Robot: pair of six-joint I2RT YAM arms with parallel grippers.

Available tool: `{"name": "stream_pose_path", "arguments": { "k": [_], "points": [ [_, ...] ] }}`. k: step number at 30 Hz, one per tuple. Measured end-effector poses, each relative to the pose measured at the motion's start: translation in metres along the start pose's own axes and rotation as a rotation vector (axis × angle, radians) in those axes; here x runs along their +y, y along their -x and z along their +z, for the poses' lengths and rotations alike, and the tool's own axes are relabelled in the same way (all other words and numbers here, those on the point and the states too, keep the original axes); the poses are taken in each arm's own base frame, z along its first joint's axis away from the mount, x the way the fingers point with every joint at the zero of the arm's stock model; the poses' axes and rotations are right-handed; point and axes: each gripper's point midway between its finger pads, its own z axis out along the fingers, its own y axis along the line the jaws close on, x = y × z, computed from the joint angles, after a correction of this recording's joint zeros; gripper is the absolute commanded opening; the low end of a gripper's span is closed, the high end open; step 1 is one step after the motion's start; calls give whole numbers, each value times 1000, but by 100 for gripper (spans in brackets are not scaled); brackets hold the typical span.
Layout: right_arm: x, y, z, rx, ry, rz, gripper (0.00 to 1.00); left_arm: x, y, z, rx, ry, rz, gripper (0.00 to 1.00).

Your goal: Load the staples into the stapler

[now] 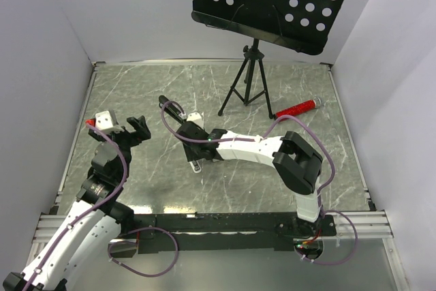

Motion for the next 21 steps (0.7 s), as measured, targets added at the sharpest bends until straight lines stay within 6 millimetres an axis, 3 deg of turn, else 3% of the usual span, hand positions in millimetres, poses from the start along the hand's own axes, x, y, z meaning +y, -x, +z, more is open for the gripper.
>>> {"name": "stream_pose_path", "arguments": {
  "k": [8, 11, 15, 21],
  "points": [
    [-1, -5, -3, 0, 18, 1, 51, -3, -1, 0, 6, -16, 1, 97],
    [-12, -13, -16, -21, 46, -20, 63, -9, -5, 0, 22, -51, 5, 97],
    [-17, -15, -41, -118, 144, -95, 70, -22, -16, 2, 68, -115, 18, 97],
    [-2, -26, -46, -185, 244, -183, 72, -31, -30, 3, 121, -164, 33, 97]
  ]
}}
